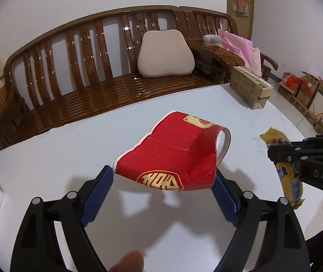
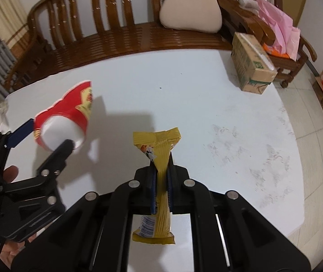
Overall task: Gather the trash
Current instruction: 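Carry the red cup and yellow wrapper down to the plastic bag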
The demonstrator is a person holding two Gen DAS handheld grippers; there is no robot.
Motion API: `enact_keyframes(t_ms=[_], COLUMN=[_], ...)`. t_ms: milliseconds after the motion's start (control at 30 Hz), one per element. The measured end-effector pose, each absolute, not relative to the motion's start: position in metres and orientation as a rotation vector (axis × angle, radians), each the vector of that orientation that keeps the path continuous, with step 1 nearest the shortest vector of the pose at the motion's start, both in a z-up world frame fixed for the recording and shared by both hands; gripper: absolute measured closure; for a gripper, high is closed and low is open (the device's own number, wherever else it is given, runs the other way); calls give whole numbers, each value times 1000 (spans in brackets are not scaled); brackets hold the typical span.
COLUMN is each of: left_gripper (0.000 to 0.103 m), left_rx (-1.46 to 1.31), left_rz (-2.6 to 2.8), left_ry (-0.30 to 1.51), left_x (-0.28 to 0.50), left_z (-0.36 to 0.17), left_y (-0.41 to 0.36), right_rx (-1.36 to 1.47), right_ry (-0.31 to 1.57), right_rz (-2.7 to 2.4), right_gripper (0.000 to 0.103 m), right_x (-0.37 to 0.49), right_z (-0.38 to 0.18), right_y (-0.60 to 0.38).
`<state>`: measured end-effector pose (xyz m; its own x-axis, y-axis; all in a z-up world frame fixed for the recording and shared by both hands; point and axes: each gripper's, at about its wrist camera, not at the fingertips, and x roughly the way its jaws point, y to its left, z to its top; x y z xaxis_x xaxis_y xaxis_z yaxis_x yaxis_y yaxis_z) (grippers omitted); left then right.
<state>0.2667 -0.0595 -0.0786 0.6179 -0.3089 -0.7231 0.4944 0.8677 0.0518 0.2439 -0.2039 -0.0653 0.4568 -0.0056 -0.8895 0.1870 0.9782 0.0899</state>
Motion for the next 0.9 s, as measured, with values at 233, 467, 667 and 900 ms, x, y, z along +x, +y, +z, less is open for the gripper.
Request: enact_keyframes(t_ms=[233,467,667,900], left_gripper=[21,21,21,21], left_rx=[243,241,208,196], left_rz=[-421,-388,-388,-412], left_ry=[760,723,731,738], left_x=[219,157,109,39], left_z=[-55,-31,-27,-39], left_y=[-63,-69,-68,-65], right_rx=[164,114,91,53], right_ry=[1025,976,947,946], right_rz=[-41,25,79,96], right_gripper=[95,95,95,95], right_x=[188,125,66,8], right_z=[-30,-5,2,-14], right_y=[-208,-214,-219,-223])
